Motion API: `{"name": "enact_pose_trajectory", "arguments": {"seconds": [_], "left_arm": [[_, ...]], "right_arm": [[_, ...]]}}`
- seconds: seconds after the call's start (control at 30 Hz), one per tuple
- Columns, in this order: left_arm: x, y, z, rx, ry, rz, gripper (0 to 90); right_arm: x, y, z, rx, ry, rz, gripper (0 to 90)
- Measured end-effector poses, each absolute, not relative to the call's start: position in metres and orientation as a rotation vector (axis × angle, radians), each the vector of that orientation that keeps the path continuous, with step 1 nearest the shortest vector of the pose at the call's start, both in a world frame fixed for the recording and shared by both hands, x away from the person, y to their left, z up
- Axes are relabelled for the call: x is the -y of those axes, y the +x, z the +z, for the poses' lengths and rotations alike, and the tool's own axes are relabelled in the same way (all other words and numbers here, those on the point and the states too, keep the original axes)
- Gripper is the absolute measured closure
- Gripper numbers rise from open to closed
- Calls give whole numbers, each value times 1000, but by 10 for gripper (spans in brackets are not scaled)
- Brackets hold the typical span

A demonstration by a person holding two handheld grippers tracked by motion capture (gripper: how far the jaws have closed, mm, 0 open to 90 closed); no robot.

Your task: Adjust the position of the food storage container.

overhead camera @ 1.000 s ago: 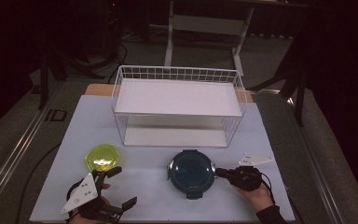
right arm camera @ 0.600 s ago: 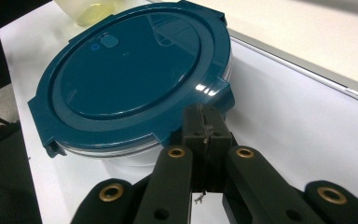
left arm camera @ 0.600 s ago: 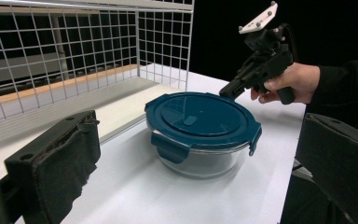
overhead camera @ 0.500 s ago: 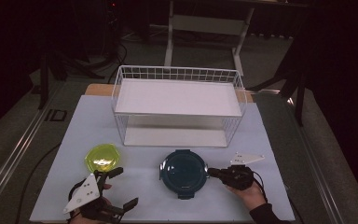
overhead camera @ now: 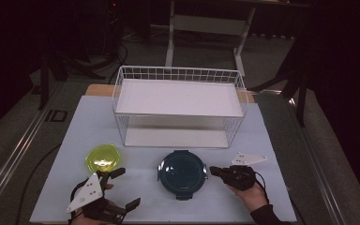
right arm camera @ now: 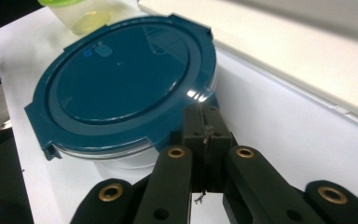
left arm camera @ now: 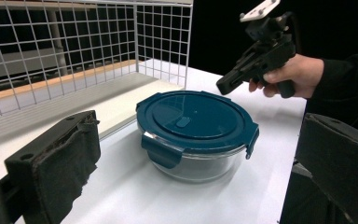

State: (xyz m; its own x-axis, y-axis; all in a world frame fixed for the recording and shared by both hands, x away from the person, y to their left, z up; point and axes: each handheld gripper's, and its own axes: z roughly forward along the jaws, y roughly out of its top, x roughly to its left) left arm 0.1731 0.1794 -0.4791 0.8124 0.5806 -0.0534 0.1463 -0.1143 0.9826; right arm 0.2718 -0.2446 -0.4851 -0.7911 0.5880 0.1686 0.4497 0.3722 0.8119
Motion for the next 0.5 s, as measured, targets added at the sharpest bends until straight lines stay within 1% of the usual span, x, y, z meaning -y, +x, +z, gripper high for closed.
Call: {"name": "enact_pose_trajectory", "arguments": {"seconds": [0.03,0.1,0.17,0.23,0.27,0.3,0.33,0.4,0.47,0.5], "left_arm": [[-178,174,-478,-578,1669,407,0],[-175,175,-475,-581,1673,395,0],[-172,176,-472,-582,1696,380,0],[-168,178,-469,-585,1705,363,0],[-167,179,-467,-583,1699,352,0],[-165,180,-466,-578,1695,342,0],[-164,182,-465,-578,1693,330,0],[-161,185,-461,-578,1685,296,0],[-158,188,-459,-577,1684,273,0],[-156,190,-457,-577,1696,274,0]], "right_arm": [[246,269,-482,-2466,938,1402,890],[247,264,-478,-2436,920,1431,757],[249,260,-473,-2406,927,1462,707],[251,258,-469,-2379,914,1488,566],[252,256,-466,-2365,906,1498,525],[252,255,-464,-2354,888,1505,460],[251,254,-462,-2345,882,1506,377],[251,253,-459,-2343,865,1535,262],[249,250,-456,-2327,852,1529,176],[249,250,-456,-2325,860,1537,168]]}}
